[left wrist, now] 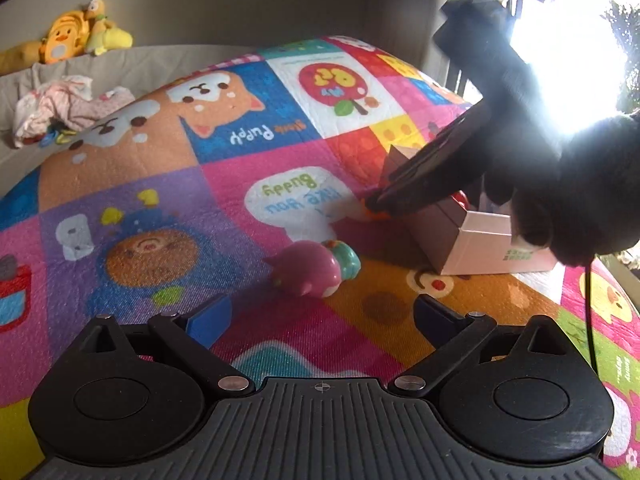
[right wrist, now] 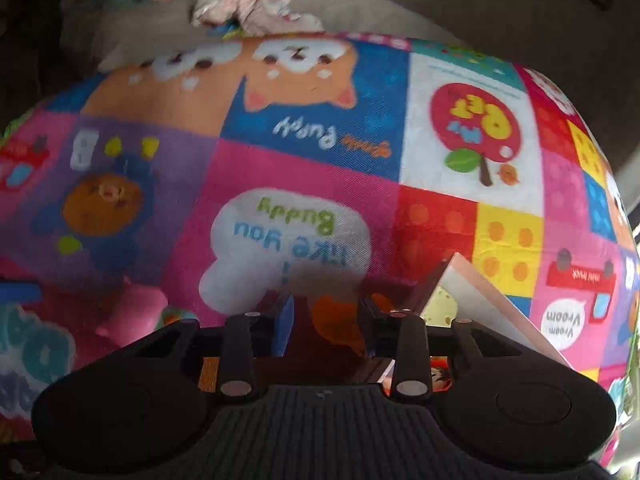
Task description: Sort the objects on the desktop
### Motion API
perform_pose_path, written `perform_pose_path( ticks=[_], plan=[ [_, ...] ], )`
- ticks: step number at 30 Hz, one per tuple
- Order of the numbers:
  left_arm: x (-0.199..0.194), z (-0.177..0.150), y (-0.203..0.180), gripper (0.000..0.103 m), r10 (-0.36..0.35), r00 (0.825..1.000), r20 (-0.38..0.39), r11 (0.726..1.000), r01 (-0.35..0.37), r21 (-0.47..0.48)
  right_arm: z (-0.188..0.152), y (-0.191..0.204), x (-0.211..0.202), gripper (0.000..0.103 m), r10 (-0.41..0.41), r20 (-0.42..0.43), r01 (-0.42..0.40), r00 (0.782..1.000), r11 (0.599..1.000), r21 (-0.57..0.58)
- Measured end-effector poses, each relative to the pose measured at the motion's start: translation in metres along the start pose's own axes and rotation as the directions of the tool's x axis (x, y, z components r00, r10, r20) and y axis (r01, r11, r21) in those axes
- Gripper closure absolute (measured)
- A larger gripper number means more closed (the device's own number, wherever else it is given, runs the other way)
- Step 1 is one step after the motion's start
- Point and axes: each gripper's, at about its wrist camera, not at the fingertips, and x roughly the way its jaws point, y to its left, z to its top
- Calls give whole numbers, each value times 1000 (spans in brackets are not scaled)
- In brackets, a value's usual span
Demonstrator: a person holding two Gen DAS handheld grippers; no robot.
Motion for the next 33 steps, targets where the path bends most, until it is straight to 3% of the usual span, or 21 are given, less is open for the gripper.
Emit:
perform_pose_path(
  ticks=[3,5,8,11,15,18,22,28,33],
  plan=[
    [-5,-2,4,2,-11,1000,17,1000,11,-10,-2,21,20,70,-82,-36,78,996,991,-106],
    [-6,-3,6,2,-22,1000,20,1000,22,-13,-1,26,32,70,-89,-62,80,994,989,-127],
    [-9,-5,8,2,-24,999,21,1000,24,-12,1,32,41,74,-142,-49,131,989,975,-179],
    [-9,-6,11,2,-16,1000,15,1000,16,-21,2,30,43,93,-162,-52,151,985,973,-173],
    [-7,-7,11,2,-11,1000,3,1000,11,-21,1,17,12,99,-132,26,134,991,988,-77],
    [-5,-7,9,2,-14,1000,-10,1000,13,-19,-9,-5,-38,99,0,121,-10,993,997,77],
    [-2,-7,3,2,-22,999,-29,1000,21,-16,-45,-27,-107,99,134,229,-185,964,958,218],
    [2,-7,-20,2,-49,997,-53,998,51,31,-117,-36,-144,99,92,207,-156,974,935,318],
    [6,-5,-42,2,-58,996,-63,994,63,86,-166,-33,-118,98,53,120,-99,991,904,417]
  ],
)
